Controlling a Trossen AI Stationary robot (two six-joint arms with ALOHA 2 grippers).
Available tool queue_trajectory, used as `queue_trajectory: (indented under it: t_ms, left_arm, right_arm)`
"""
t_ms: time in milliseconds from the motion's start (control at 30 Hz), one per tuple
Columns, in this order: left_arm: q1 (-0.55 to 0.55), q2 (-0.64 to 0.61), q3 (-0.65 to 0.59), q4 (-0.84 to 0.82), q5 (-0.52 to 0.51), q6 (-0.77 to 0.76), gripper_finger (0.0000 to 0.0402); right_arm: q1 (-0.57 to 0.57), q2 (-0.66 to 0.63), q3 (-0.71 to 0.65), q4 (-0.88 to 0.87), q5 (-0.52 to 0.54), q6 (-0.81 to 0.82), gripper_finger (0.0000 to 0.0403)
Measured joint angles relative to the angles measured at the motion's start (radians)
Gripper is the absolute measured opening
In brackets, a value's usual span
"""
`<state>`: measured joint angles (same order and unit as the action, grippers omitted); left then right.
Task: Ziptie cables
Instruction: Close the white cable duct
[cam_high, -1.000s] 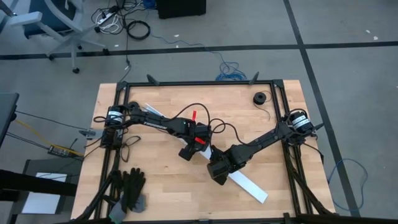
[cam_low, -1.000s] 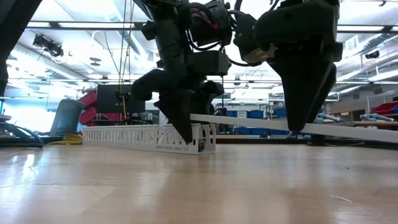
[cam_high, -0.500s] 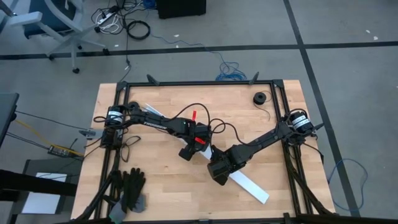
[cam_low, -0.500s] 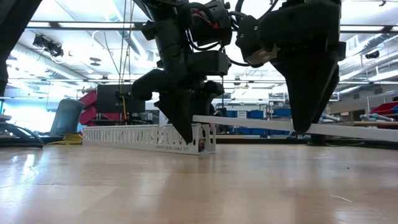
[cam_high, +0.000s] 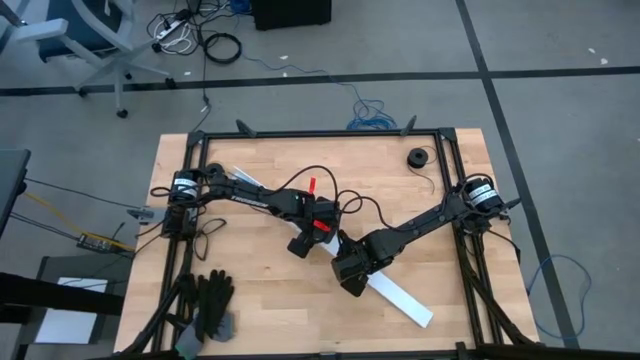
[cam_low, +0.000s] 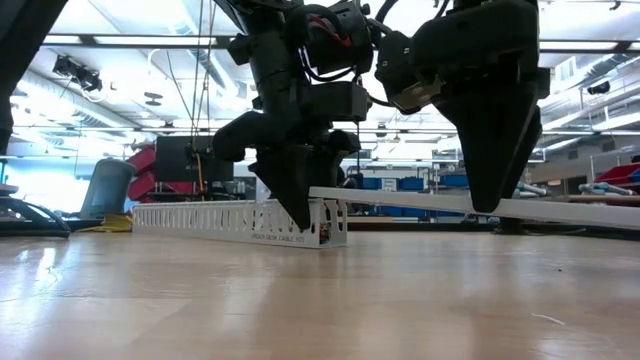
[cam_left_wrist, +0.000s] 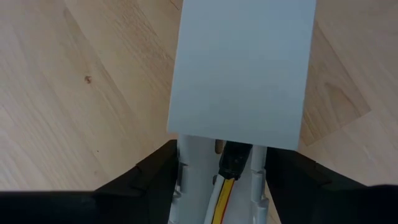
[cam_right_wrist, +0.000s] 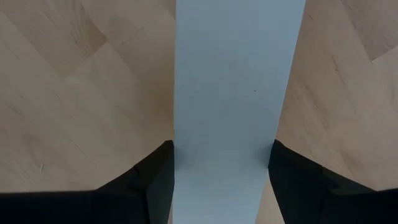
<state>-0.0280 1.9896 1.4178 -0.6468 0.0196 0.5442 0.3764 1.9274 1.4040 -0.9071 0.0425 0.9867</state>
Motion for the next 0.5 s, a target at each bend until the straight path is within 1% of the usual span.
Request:
queue_trajectory:
  t_ms: [500]
  left_arm:
    - [0.000,0.000,0.000,0.004,0.000,-0.015,0.0198]
  right_arm:
    - [-0.020,0.001,0.000,0.000,-0.013,-0.038,0.0211]
